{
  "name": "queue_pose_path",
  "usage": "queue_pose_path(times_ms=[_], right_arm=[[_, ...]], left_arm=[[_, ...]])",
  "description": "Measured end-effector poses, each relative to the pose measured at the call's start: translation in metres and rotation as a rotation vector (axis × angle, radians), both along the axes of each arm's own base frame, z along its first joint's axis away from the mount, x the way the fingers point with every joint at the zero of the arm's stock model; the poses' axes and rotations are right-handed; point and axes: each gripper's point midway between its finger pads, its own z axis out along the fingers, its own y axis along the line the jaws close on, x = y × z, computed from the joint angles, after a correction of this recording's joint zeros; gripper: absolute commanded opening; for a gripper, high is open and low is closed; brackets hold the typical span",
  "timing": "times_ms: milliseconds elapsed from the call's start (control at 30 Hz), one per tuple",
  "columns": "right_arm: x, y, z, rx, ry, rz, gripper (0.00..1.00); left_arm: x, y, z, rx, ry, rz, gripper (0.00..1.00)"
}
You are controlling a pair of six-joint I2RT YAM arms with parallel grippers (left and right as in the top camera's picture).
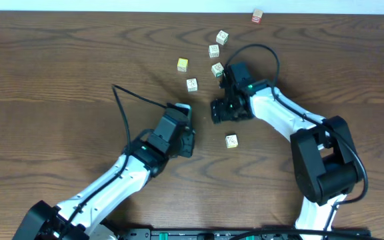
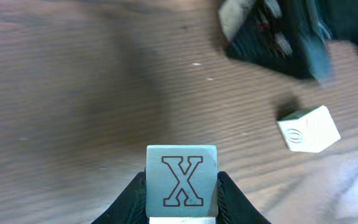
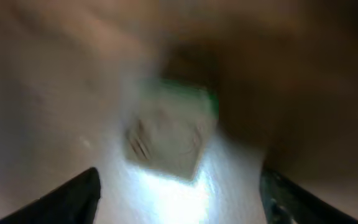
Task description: Lift 3 blocks
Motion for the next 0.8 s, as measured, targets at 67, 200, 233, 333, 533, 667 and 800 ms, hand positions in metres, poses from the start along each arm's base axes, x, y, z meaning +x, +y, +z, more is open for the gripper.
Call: queue_pose_path(times_ms=[67, 200, 233, 333, 533, 667, 800], right_arm=[[0.008, 0.004, -0.002, 0.006, -0.01, -0.003, 0.6], [0.016, 0.007, -0.003, 0.009, -0.019, -0.006, 0.4], [0.017, 0.007, -0.004, 0.008, -0.016, -0.006, 0.33], [0.015, 0.006, -0.005, 0.003, -0.003, -0.013, 0.12], [0.004, -0.008, -0.005, -0.071, 0.049, -0.031, 0.01], [-0.007, -0.029, 0.004, -0.121, 0.092, -0.055, 0.01], [-0.008, -0.053, 0.04, -0.149, 0.051, -0.095, 0.01]], left_arm=[[-0.003, -0.004, 0.0, -0.007, 0.005, -0.001, 0.07], [-0.003, -0.004, 0.0, -0.012, 0.009, 0.012, 0.07], [-0.003, -0.004, 0.0, -0.013, 0.01, 0.015, 0.07], [-0.003, -0.004, 0.0, -0.016, 0.013, 0.022, 0.07], [-0.003, -0.006, 0.001, -0.031, 0.017, 0.035, 0.08], [-0.003, -0.02, -0.003, -0.047, 0.006, 0.015, 0.08], [-0.007, -0.032, -0.027, -0.042, 0.056, 0.018, 0.08]])
